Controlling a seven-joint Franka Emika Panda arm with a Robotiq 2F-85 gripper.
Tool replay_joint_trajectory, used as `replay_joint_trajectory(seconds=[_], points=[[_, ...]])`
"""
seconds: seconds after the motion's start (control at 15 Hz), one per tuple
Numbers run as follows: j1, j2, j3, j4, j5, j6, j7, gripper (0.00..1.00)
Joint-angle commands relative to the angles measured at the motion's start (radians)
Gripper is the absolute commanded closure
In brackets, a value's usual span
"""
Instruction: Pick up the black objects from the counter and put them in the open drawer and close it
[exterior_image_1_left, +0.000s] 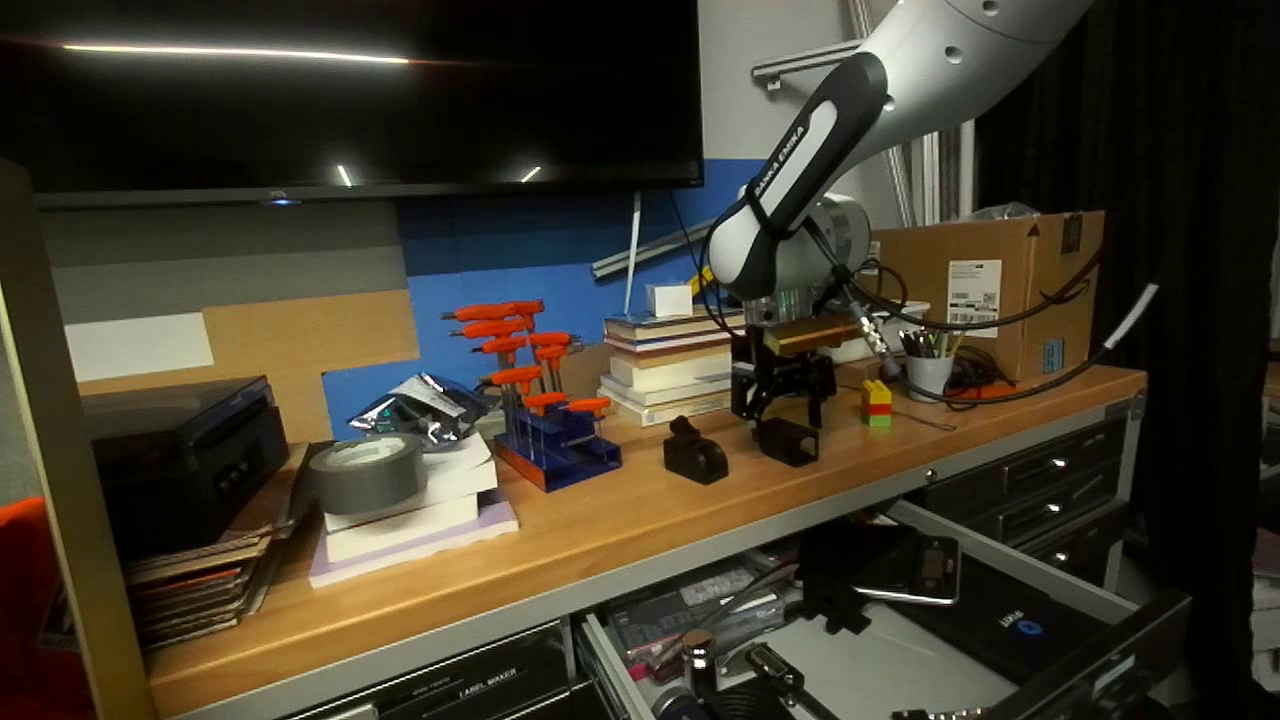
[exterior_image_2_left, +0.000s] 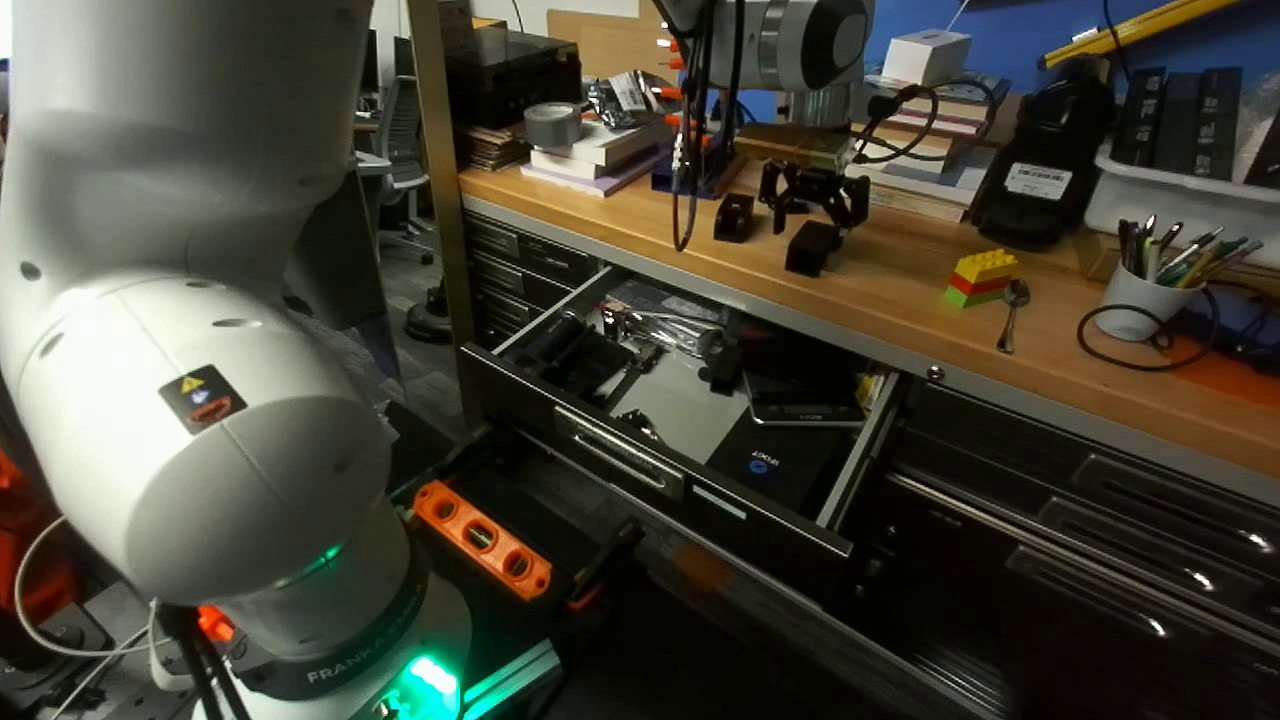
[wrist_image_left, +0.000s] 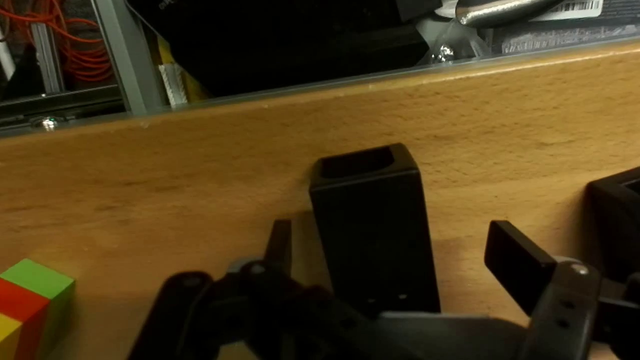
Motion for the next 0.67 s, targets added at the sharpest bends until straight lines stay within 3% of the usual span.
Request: replay_joint_trajectory(seconds=[0.0,0.13,0.27,0.6], points=[[0.007,0.03,-0.009,0.057,-0.009,0.004,0.001,0.0],[0.006,0.036,-0.008,0.069,-0.007,-0.003,-0.001,0.0],[0.005,0.039,-0.007,0.074,-0.005,-0.005,-0.005,0.28],[0.005,0.047,-0.006,0.087,-0.003,-0.014,-0.008,0.67]])
